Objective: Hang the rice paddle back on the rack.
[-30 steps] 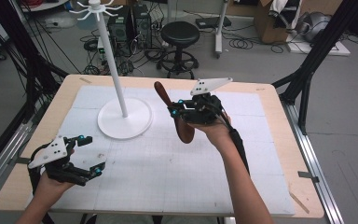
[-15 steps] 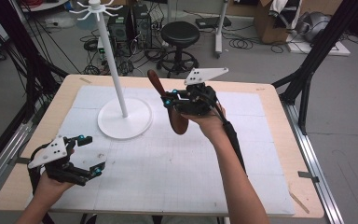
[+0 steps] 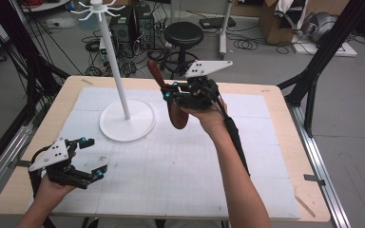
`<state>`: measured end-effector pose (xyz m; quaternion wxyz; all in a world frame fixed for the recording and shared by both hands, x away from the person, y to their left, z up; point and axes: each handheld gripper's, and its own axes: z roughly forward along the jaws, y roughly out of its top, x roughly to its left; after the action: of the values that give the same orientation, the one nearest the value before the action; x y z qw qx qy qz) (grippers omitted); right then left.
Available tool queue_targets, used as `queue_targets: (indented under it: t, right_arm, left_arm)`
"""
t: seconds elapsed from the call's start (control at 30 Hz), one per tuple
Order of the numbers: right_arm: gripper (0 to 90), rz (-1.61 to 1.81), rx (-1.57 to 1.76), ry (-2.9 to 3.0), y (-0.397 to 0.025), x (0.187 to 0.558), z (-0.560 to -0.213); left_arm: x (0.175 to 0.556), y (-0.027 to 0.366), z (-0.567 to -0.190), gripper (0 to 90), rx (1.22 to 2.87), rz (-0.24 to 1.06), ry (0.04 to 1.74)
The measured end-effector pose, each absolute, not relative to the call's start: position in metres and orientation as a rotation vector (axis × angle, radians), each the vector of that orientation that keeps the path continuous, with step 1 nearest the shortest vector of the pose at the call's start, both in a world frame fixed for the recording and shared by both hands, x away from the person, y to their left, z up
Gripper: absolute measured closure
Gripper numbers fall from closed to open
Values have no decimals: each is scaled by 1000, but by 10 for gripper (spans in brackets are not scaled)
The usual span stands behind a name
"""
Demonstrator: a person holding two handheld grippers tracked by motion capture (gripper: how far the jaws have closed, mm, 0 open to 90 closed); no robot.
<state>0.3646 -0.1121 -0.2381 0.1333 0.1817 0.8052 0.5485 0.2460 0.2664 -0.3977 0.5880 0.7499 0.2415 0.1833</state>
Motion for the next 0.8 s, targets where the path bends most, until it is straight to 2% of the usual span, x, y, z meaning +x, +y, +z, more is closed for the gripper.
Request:
queue_targets:
  t: [0.8]
  right_arm:
    - [784,1595,518,2325,-101,374,-213]
  left_arm:
    - [246,266,-397,18,1749,427,556]
